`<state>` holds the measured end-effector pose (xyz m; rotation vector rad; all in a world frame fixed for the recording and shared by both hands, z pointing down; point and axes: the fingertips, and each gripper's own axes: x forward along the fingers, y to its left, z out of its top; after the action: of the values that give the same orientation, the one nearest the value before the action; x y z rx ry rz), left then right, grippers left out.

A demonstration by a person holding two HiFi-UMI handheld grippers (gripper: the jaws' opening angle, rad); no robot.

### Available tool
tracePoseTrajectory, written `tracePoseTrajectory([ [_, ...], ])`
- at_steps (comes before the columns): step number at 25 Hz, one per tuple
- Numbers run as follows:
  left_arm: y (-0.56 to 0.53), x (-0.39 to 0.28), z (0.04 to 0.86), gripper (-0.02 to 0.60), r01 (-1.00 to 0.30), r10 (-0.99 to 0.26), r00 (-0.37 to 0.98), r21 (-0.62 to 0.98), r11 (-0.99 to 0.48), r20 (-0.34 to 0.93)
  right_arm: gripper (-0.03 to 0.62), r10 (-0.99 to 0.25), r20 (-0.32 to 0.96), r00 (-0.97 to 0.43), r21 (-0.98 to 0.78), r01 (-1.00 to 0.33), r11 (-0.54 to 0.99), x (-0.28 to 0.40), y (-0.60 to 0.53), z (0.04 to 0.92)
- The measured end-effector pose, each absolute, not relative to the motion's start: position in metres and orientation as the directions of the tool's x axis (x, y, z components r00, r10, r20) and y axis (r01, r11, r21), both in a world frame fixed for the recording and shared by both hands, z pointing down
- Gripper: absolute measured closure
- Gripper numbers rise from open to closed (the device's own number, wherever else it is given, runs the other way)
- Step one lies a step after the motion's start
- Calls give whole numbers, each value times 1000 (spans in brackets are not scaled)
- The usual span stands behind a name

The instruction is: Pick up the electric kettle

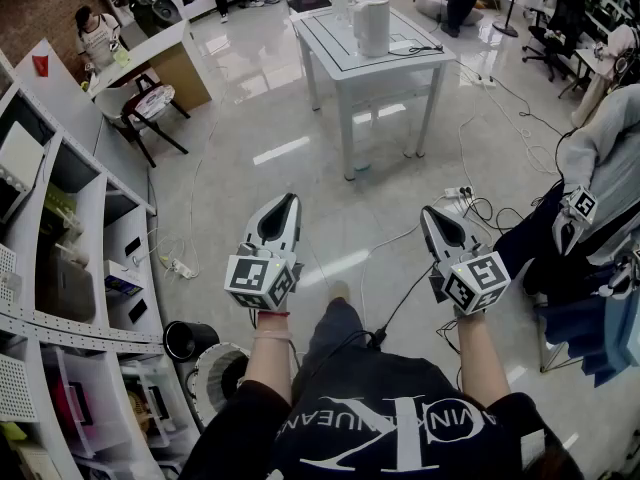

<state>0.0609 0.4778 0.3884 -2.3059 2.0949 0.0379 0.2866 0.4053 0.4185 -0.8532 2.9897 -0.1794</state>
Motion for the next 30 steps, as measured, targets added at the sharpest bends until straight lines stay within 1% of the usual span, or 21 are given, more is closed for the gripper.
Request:
tracePoseTrajectory([
  [10, 394, 13, 418, 555, -995, -997, 71, 75, -69, 23, 597, -521, 80, -850, -151, -527, 836, 244, 323, 446],
  [18, 322, -18, 419, 555, -988, -991, 125, 99, -121, 45, 597, -553, 124, -824, -165, -567, 807, 207, 266, 456],
  [21, 294, -33, 416, 553, -983, -986, 164, 90, -160, 36, 597, -561, 144, -815, -170, -579, 797, 194, 243, 460],
  [22, 284, -38, 414, 517, -981, -984, 177, 90, -174, 34, 597, -564, 151, -812, -172, -583, 794, 190, 236, 461],
  [23, 275, -45, 413, 497, -979, -981, 189, 91, -185, 35, 597, -566, 157, -809, -173, -587, 791, 185, 229, 463],
  [24, 265, -51, 413, 495, -976, -979, 202, 89, -198, 36, 597, -569, 162, -806, -176, -591, 787, 180, 221, 464],
  [26, 246, -64, 416, 463, -970, -972, 232, 83, -229, 35, 597, -575, 169, -800, -181, -599, 780, 170, 207, 467],
  [27, 237, -71, 418, 453, -968, -970, 239, 86, -236, 37, 597, -579, 169, -797, -184, -603, 776, 164, 201, 468],
  [30, 217, -96, 418, 451, -970, -972, 227, 106, -220, 58, 597, -592, 159, -790, -193, -613, 766, 144, 185, 472],
])
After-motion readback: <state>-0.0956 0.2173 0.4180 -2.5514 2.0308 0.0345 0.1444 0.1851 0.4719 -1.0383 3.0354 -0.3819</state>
